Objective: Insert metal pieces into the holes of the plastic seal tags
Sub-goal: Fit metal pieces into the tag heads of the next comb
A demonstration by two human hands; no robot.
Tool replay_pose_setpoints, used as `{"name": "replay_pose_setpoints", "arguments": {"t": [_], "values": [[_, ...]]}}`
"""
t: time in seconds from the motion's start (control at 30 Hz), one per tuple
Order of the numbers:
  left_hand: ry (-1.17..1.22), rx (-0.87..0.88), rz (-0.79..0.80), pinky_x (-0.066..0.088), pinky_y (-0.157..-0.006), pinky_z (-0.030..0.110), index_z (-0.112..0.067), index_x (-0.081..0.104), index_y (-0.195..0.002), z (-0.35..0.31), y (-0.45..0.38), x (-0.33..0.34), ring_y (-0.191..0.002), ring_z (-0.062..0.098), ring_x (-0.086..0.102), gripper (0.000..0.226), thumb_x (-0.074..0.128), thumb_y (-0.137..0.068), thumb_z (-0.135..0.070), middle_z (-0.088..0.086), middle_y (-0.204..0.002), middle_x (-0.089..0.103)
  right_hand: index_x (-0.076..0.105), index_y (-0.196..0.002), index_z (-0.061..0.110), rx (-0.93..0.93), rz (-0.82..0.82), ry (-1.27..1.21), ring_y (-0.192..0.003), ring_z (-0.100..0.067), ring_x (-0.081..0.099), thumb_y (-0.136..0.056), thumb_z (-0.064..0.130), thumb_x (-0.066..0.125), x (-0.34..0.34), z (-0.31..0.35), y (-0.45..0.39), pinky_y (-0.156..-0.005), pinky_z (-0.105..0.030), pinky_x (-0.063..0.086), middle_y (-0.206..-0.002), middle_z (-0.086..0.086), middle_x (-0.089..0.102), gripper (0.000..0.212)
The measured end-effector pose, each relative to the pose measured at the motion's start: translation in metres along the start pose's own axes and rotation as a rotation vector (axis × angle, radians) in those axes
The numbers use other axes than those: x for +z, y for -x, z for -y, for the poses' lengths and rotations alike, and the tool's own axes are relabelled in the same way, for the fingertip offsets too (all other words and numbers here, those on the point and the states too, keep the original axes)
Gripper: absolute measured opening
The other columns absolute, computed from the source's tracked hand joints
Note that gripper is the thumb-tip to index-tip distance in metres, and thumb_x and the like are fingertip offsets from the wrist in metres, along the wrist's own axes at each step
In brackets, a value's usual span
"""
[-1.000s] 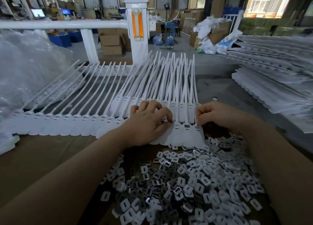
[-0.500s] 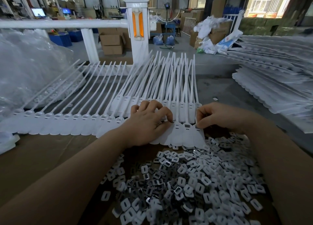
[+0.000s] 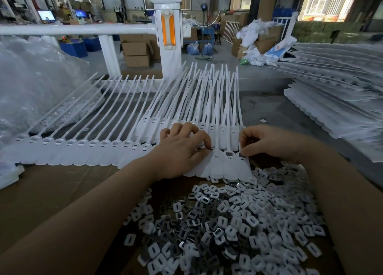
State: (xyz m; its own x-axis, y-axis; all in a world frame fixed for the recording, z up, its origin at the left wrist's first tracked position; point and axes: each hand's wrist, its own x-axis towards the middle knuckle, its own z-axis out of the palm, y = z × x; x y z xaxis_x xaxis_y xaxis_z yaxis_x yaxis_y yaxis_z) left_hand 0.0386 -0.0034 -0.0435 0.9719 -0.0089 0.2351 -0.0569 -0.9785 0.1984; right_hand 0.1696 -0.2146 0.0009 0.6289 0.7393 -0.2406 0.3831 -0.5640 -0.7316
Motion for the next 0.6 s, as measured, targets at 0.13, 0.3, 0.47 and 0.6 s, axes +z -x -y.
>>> {"name": "replay_pose_setpoints", "arguments": {"t": [0.13, 0.3, 0.47, 0.6], "values": [[0.002, 0.005, -0.003, 0.021, -0.101, 0.040, -0.044, 0.046, -0.115, 0.000, 0.000, 0.000, -0.121, 0.013, 0.025, 0.022, 0.035, -0.098, -0.051, -0.013, -0.120, 0.034, 0.060, -0.082, 0.013, -0.003, 0.008, -0.026, -0.046, -0.008, 0.054, -0.088, 0.010, 0.067, -0.001, -0.002, 0.001, -0.044, -0.022, 0.043, -0.059, 0.003, 0.060, 0.010], [0.005, 0.009, -0.007, 0.022, -0.102, 0.041, -0.044, 0.047, -0.115, 0.000, 0.000, 0.000, -0.122, 0.014, 0.027, 0.021, 0.036, -0.098, -0.051, -0.012, -0.122, 0.036, 0.061, -0.083, 0.010, -0.004, 0.012, -0.068, -0.044, -0.006, 0.054, -0.087, 0.002, 0.064, -0.001, -0.002, 0.001, -0.041, -0.019, 0.041, -0.059, 0.002, 0.060, 0.009], [0.009, 0.014, -0.009, 0.021, -0.101, 0.040, -0.044, 0.047, -0.114, 0.000, 0.000, -0.001, -0.121, 0.013, 0.026, 0.019, 0.037, -0.099, -0.051, -0.014, -0.119, 0.034, 0.065, -0.080, 0.017, -0.067, -0.036, 0.105, -0.052, -0.007, 0.054, -0.084, 0.014, 0.072, 0.003, 0.007, 0.001, -0.052, -0.024, 0.044, -0.061, 0.006, 0.061, 0.008], [-0.005, 0.001, 0.011, 0.020, -0.099, 0.037, -0.043, 0.045, -0.116, -0.001, -0.002, -0.001, -0.122, 0.012, 0.024, 0.024, 0.035, -0.098, -0.054, -0.014, -0.118, 0.031, 0.072, -0.082, 0.024, -0.285, -0.009, 0.131, -0.069, -0.016, 0.062, -0.081, 0.020, 0.077, 0.013, 0.035, 0.011, -0.065, -0.027, 0.050, -0.081, -0.006, 0.069, 0.006]]}}
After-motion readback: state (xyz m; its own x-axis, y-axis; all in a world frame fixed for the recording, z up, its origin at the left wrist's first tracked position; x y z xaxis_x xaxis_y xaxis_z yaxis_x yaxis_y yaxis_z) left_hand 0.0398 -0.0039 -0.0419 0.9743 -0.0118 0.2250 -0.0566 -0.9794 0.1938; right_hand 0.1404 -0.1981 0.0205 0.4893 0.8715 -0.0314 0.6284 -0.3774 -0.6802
